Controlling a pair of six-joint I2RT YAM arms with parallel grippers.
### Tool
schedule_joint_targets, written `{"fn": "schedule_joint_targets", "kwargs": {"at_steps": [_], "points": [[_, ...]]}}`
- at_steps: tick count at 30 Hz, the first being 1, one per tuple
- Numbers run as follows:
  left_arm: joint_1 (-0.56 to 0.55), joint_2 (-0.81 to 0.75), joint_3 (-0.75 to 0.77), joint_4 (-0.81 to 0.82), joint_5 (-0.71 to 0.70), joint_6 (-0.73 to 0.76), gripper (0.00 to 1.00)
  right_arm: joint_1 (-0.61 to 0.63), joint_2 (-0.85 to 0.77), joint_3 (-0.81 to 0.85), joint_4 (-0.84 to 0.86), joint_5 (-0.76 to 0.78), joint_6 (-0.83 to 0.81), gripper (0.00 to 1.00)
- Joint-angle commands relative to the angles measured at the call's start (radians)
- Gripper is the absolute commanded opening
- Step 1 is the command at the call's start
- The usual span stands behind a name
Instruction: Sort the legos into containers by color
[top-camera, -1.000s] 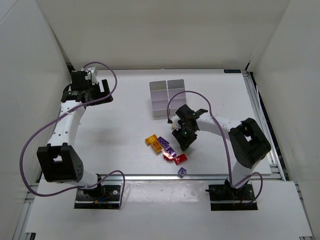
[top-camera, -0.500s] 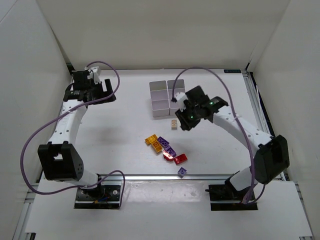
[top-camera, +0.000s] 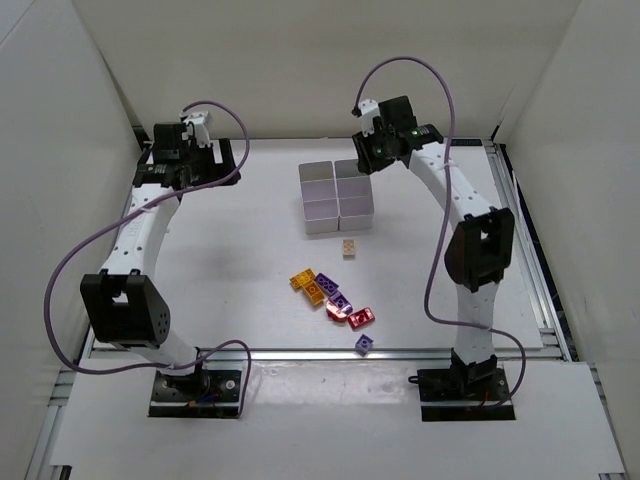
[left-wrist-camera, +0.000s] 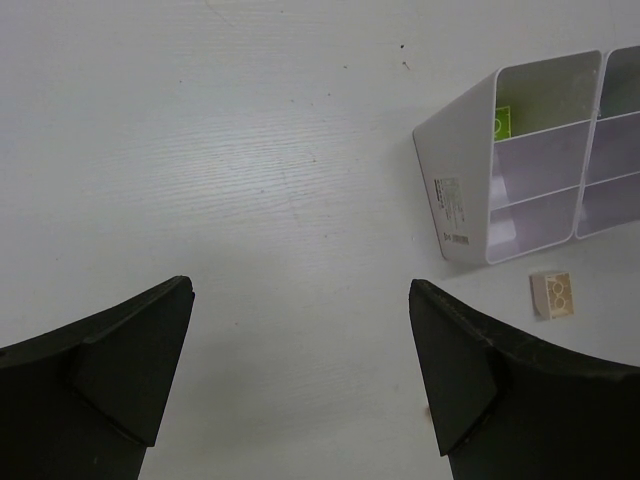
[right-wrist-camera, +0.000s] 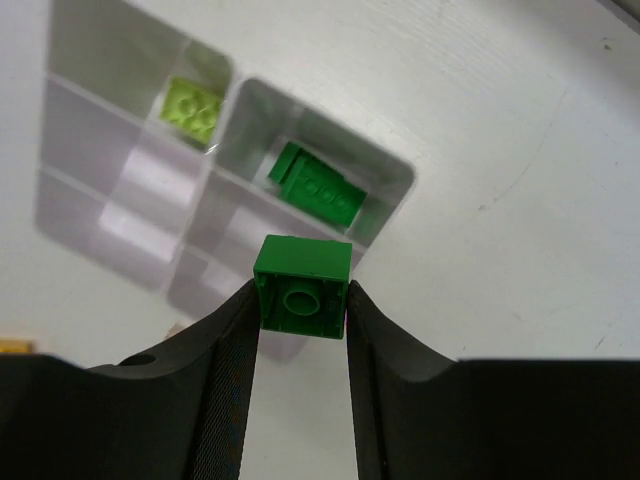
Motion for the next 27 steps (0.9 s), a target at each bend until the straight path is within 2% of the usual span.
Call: {"fn": "schedule_joint_targets", "kwargs": {"at_steps": [1,13,22,27], "points": [[-0.003,0.007,0.047,0.008,-0.014,0.019,0.99,-0.007,0.084,0.130,0.014,0.015,-0.019,0.20],[-0.003,0.025,0.048,0.008,-0.035,0.023,1.00,-0.004,0.257,0.329,0.057,0.043,-0.012,0.21],[-0.003,0.028,0.038,0.008,-0.039,0.027,1.00,0.014,0.253,0.287,0.045,0.031,-0.014,0.22],[-0.003,0.030,0.040,0.008,-0.039,0.025,0.99,0.017,0.259,0.270,0.039,0.029,-0.017,0.31]]}}
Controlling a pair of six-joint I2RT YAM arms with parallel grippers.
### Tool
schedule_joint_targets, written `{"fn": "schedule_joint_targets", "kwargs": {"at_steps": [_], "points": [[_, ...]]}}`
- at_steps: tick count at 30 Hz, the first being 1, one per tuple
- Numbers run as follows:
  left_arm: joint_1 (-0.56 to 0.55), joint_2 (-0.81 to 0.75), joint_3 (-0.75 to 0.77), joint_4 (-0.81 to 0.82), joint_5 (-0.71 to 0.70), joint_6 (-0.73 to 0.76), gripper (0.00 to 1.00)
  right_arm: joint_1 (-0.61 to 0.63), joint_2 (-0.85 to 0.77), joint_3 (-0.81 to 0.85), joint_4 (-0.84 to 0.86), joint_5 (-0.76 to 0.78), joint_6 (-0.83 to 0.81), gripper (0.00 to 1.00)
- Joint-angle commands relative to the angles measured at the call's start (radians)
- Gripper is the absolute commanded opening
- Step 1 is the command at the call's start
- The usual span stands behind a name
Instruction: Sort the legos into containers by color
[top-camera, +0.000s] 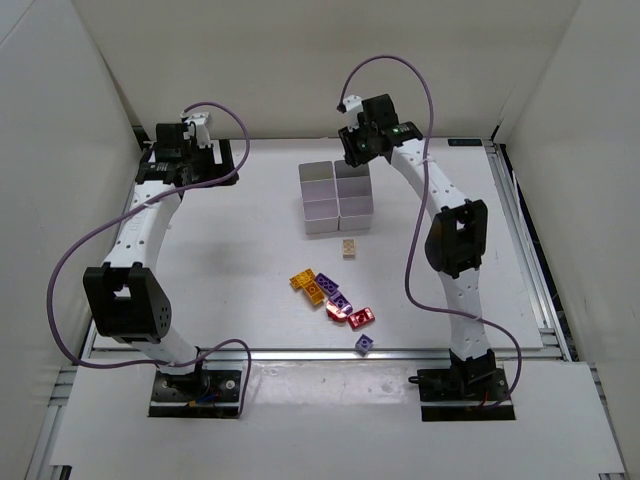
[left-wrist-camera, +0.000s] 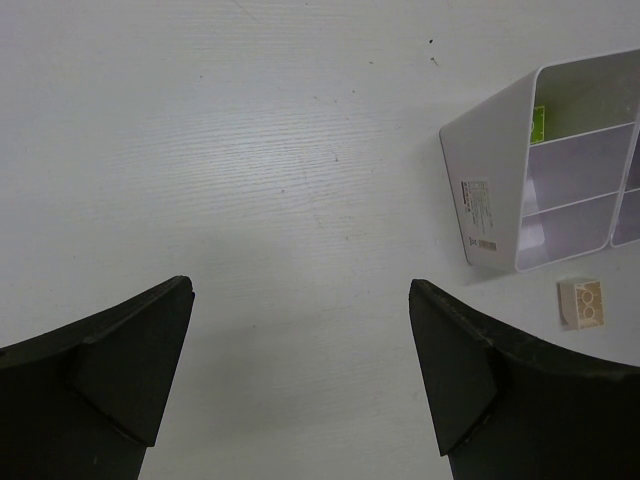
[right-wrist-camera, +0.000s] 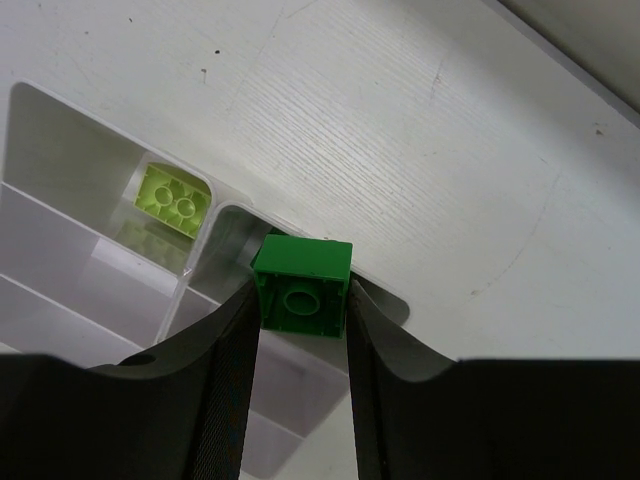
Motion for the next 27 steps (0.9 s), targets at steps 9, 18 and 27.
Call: {"fn": "schedule_joint_targets", "kwargs": {"at_steps": [9,18,27], "points": [[-0.001,-0.010,0.020,0.005,-0.001,0.002,0.99,0.008,-0.018,-0.056,0.007,-0.004,-0.018,0.50],[-0.001,-0.016,0.019,0.003,0.005,-0.006,0.99,0.012,-0.093,-0.085,0.018,0.010,0.022,0.79],[-0.005,-0.047,-0.015,0.009,-0.008,-0.033,0.99,0.097,-0.509,-0.386,-0.064,0.098,0.251,0.71]]}}
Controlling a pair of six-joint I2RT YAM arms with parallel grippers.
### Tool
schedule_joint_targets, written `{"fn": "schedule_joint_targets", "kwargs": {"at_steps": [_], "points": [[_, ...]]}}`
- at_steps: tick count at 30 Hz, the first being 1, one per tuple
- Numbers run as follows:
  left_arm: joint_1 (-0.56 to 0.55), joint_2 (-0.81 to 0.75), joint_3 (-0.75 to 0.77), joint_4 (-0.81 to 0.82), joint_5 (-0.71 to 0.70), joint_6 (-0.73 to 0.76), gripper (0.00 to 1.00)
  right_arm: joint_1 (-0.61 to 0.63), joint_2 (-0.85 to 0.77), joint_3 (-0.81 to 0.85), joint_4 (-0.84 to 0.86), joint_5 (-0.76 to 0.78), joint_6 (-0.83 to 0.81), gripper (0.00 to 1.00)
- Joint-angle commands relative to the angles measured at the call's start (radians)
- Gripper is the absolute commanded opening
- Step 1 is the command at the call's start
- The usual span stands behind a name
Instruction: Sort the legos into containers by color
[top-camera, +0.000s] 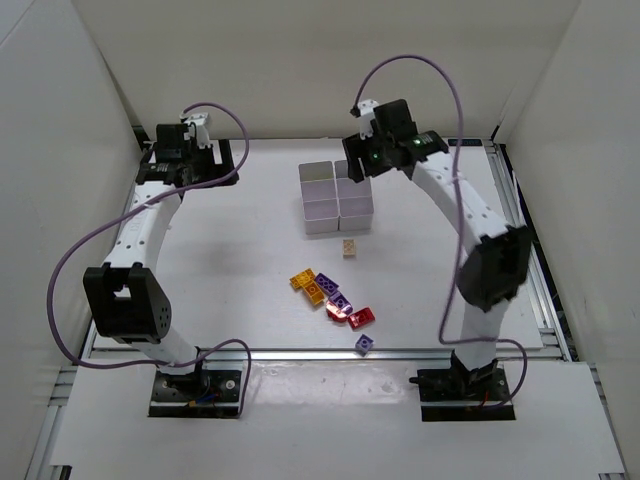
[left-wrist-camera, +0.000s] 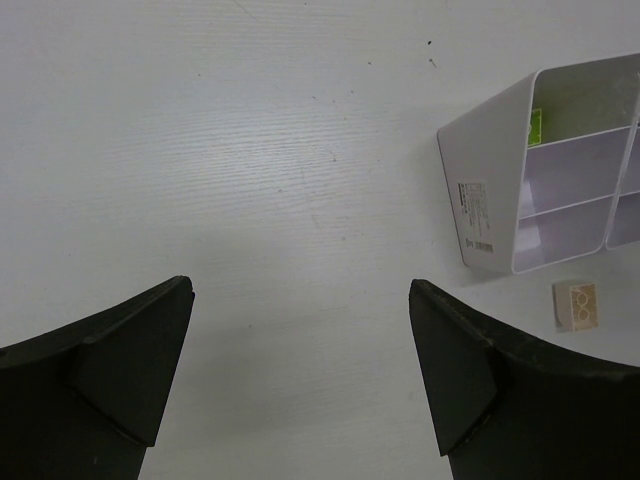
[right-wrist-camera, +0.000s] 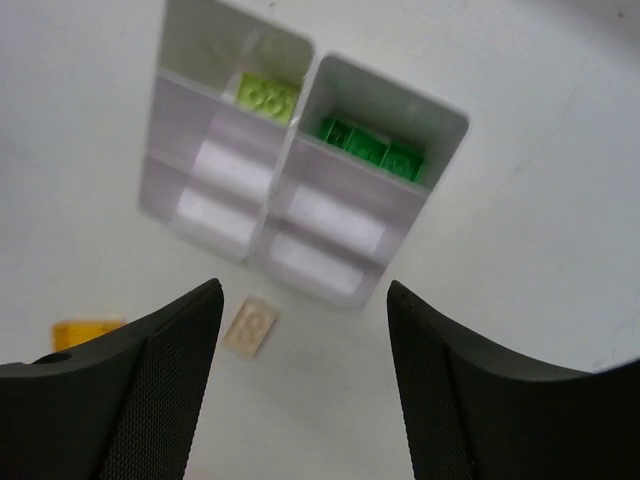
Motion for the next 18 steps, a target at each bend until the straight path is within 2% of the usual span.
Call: {"fn": "schedule_joint_targets", "kwargs": {"at_steps": [1,2,5,7,8,9,14,18], "points": [[-0.004,-0.055,-0.024,0.013,-0.046,-0.034,0.99,0.076,-0.260,-0.146,-0.044,0.070,0.152,0.70],[-0.006,-0.062,-0.032,0.025,-0.061,-0.052,0.99,0.119,-0.299,-0.248,-0.053,0.111,0.181,0.70],[-0.013,-0.108,-0.078,0.053,-0.133,-0.068,0.99,0.202,-0.400,-0.422,-0.088,0.186,0.339,0.73],[-0.015,-0.133,-0.101,0.058,-0.150,-0.066,1.00,0.237,-0.446,-0.496,-0.090,0.252,0.480,0.77],[-0.015,-0.140,-0.107,0.058,-0.149,-0.063,0.99,0.260,-0.451,-0.546,-0.088,0.286,0.500,0.78],[-0.016,-0.151,-0.112,0.056,-0.147,-0.057,0.99,0.293,-0.449,-0.560,-0.088,0.301,0.528,0.80],[-0.016,-0.194,-0.145,0.053,-0.166,-0.046,0.99,0.294,-0.370,-0.578,-0.082,0.318,0.631,0.84],[-0.016,-0.239,-0.179,0.056,-0.166,-0.033,0.99,0.293,-0.273,-0.539,-0.067,0.335,0.651,0.88]]}}
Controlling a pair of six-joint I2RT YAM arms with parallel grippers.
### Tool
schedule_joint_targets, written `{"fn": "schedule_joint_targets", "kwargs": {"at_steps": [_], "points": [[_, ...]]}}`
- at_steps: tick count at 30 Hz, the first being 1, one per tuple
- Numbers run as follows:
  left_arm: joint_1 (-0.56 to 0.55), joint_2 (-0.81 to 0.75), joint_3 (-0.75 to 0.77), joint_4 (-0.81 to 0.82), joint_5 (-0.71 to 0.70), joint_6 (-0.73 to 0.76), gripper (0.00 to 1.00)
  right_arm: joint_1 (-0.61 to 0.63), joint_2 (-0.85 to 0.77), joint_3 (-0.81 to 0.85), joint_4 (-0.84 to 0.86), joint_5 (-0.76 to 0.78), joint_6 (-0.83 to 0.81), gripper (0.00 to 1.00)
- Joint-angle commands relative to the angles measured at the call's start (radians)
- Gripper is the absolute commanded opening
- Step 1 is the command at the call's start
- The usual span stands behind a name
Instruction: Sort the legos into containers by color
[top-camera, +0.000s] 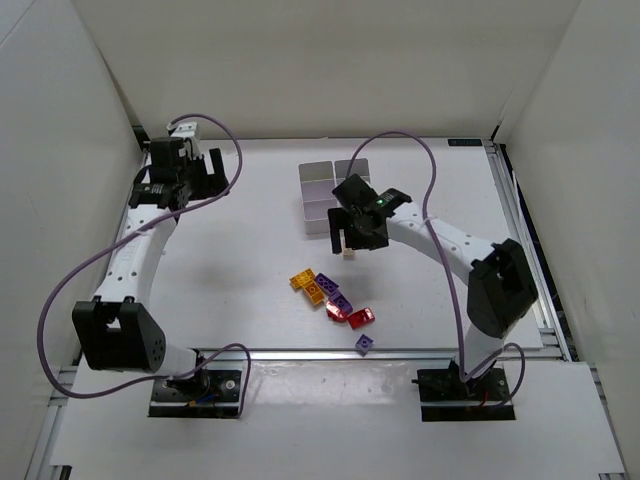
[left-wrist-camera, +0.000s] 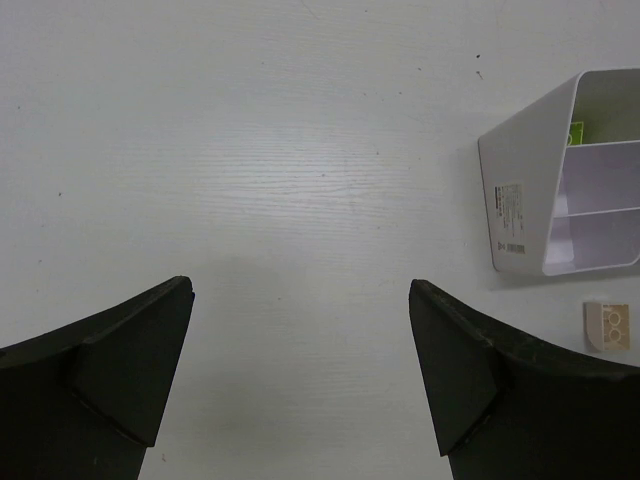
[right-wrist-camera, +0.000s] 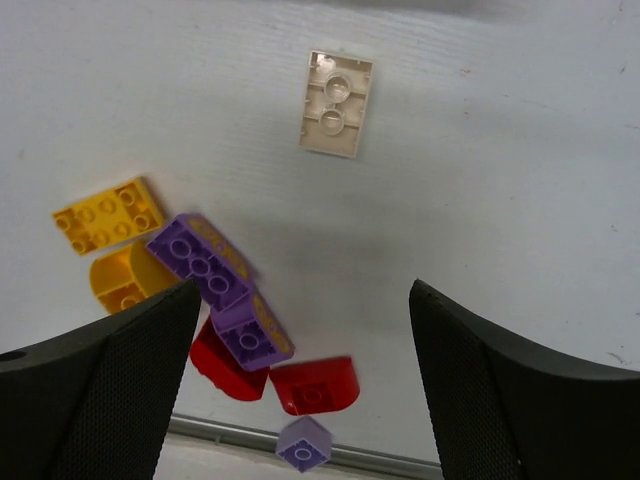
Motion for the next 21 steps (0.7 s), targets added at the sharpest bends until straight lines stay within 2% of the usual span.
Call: {"fn": "schedule_joint_targets", "kwargs": {"at_steps": [1,6,11,21], "points": [[-0.004,-0.073,-0.034,0.010,-0.012,0.022,0.99,-0.002,0.051,0.069,0.023,0.050,0.077,0.88],[-0.002,-0.106,-0.060,0.008,-0.021,0.035,0.99,-0.005,0.155,0.127,0.002,0.043,0.118,0.90],[0.002,-0.105,-0.055,0.010,-0.031,0.039,0.99,-0.018,0.208,0.135,0.020,0.030,0.120,0.85],[0.005,-0.062,-0.031,0.010,-0.009,0.038,0.99,-0.051,0.191,-0.001,0.191,-0.002,0.054,0.74]]}}
